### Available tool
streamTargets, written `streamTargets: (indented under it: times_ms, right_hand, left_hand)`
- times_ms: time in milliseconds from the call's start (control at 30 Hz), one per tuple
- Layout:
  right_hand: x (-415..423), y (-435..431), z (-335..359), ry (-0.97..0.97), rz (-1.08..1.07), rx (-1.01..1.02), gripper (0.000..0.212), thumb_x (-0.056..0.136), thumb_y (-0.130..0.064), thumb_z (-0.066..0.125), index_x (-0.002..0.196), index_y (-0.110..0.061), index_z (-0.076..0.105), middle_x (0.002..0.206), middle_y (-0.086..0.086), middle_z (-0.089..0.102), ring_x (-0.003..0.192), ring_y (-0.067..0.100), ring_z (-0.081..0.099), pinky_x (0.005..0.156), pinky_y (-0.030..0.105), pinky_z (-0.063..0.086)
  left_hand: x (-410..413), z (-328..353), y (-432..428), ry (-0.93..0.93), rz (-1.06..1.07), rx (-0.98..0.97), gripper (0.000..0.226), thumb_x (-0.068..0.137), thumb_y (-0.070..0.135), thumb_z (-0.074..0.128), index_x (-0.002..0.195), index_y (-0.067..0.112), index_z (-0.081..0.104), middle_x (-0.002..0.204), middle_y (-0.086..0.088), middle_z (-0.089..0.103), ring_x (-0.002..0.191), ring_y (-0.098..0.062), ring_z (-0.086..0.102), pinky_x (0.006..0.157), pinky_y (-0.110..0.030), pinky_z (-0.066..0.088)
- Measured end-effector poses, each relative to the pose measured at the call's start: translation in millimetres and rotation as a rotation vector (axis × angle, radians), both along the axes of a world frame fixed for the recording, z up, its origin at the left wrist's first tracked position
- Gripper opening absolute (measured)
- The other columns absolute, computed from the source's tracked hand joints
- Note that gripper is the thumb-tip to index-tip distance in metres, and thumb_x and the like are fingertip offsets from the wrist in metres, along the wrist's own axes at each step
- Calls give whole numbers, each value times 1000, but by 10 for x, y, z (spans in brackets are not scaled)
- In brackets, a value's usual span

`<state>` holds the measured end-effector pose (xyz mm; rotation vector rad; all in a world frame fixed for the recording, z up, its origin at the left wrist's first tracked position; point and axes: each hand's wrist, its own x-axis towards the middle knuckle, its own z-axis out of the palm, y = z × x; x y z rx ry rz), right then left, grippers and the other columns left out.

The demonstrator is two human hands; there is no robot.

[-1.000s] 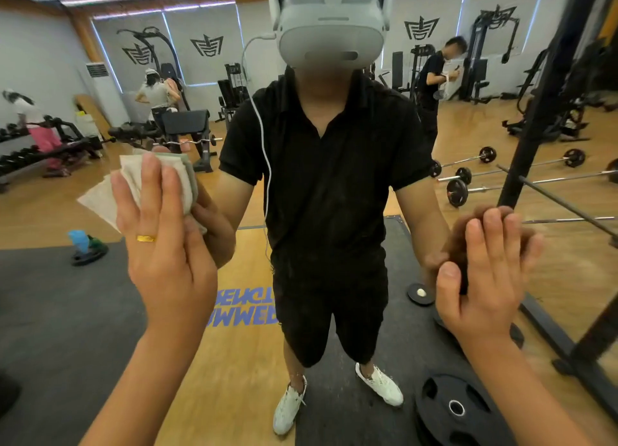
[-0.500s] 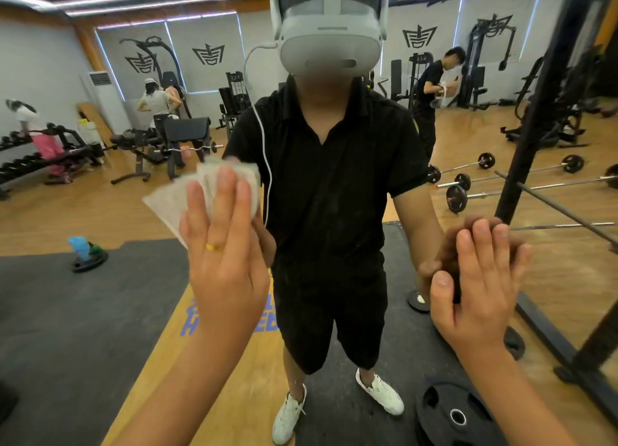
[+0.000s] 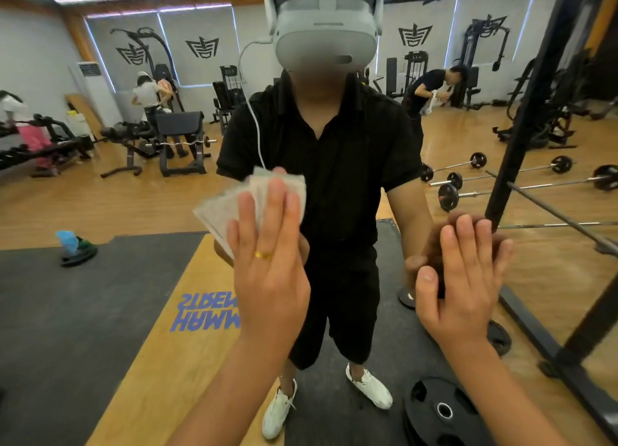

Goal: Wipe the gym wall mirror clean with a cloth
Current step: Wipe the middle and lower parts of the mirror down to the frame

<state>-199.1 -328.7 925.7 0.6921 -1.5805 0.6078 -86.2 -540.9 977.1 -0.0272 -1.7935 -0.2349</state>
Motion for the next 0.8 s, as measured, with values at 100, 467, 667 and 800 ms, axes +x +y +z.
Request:
streamTargets:
  times_ms: [100,467,667,800]
  right_hand:
    - [-8,-17,16,7,5,-4,66,99,-21,45,163,-16,25,172,-3,15,159,21,14,128,51,4]
    - [-8,-11,-4,6,37,-15,59,101,-22,45,157,-9,33,171,-3,19,158,21,17,128,51,5]
    - [-18,-12,5,-15,66,-13,54,104,-24,43,154,-8,34,171,-3,18,158,22,18,128,52,6]
    - [-19,8,11,-31,106,-8,53,104,-23,44,154,-7,37,170,-2,19,157,22,18,128,52,6]
  left_hand:
    - [15,-439,79,-47,46,-72,60,106,0,40,162,13,24,173,9,6,160,-25,1,130,-49,7]
    - [-171,84,523,-64,-23,-45,56,108,3,31,162,11,18,169,7,10,159,-20,-8,129,-48,2]
    - [-170,-617,584,-150,51,-117,74,104,2,39,166,21,3,174,7,-4,160,-24,-6,129,-47,4]
    - [-246,-16,650,-109,-18,-99,59,110,4,34,164,17,16,173,4,5,159,-19,-8,129,-49,5]
